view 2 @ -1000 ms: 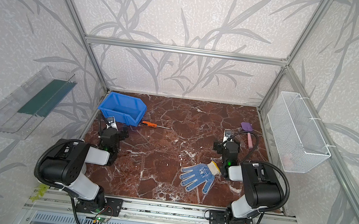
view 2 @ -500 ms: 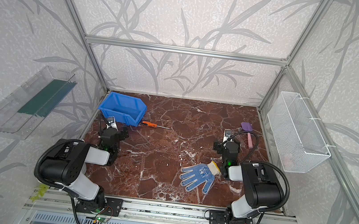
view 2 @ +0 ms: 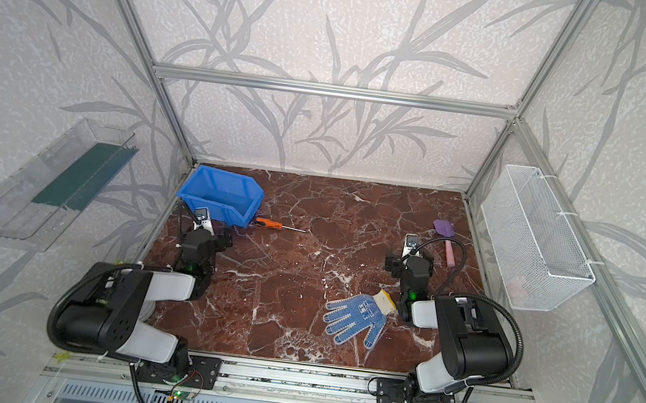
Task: Put the screwdriver in the bin
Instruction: 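Reach the left gripper to the blue bin while the right gripper moves toward the screwdriver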
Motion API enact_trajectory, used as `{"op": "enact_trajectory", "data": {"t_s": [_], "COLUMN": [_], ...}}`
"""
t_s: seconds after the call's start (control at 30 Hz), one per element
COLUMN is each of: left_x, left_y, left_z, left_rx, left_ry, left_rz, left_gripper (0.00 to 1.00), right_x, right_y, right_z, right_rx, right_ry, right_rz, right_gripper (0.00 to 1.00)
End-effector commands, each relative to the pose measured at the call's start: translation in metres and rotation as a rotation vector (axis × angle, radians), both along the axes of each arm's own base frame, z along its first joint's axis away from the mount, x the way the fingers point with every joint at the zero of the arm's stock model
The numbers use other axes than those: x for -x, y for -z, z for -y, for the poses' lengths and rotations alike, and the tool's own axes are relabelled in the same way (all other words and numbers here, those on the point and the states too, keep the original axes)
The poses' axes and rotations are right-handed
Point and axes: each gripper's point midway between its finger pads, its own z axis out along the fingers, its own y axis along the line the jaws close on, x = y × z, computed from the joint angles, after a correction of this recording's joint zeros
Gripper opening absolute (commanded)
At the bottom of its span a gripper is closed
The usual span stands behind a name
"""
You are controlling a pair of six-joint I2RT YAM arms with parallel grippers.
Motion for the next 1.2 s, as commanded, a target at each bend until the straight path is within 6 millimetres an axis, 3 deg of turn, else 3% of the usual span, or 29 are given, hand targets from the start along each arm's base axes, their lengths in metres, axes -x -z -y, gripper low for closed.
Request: {"op": "enact_trajectory", "data": {"t_s": [0.0, 0.1, 0.2, 0.3, 0.33, 0.47, 0.53, 0.63, 0.73, 0.83, 0.97, 1.17], "left_x": [0.013, 0.026, 0.03, 0.026, 0.024, 0.011, 0.006, 0.0, -0.008, -0.015, -0.024, -0.055], "left_y": [-0.026, -0.045, -0.065, -0.084, -0.089, -0.092, -0.089, -0.094, -0.087, -0.072, -0.05, -0.029], "left_z": [0.004, 0.009, 0.025, 0.045, 0.051, 0.066, 0.073, 0.076, 0.075, 0.059, 0.032, 0.02], "left_rx": [-0.018, 0.013, 0.046, 0.109, 0.14, 0.303, 0.343, 0.412, 0.481, 0.561, 0.64, 0.679], "left_ry": [-0.012, -0.057, -0.035, 0.001, 0.006, -0.01, -0.008, -0.022, -0.021, -0.083, -0.197, -0.251], "left_rz": [0.015, 0.054, 0.098, 0.104, 0.097, 0.002, -0.053, -0.055, -0.084, -0.134, -0.158, -0.184], "left_gripper": [0.99, 0.99, 0.99, 0.99, 0.99, 0.99, 0.99, 0.99, 0.99, 0.99, 0.99, 0.98], "right_x": [0.011, 0.02, 0.03, 0.05, 0.052, 0.037, 0.029, 0.029, 0.039, 0.053, 0.063, 0.071], "right_y": [-0.034, -0.055, -0.081, -0.09, -0.091, -0.112, -0.119, -0.123, -0.113, -0.098, -0.081, -0.073], "right_z": [0.013, 0.02, 0.011, 0.026, 0.022, -0.029, -0.062, -0.122, -0.171, -0.212, -0.231, -0.253], "right_rx": [-0.004, -0.052, -0.175, -0.576, -0.682, -0.858, -0.823, -0.588, -0.422, -0.344, -0.315, -0.256], "right_ry": [0.077, 0.132, 0.096, 0.286, 0.28, 0.042, -0.042, -0.178, -0.276, -0.415, -0.485, -0.584], "right_rz": [0.076, 0.1, 0.113, 0.129, 0.141, 0.1, 0.003, -0.107, -0.161, -0.203, -0.245, -0.259], "right_gripper": [0.99, 0.99, 0.99, 0.99, 0.99, 0.99, 0.99, 0.99, 0.99, 0.99, 0.99, 0.99]}}
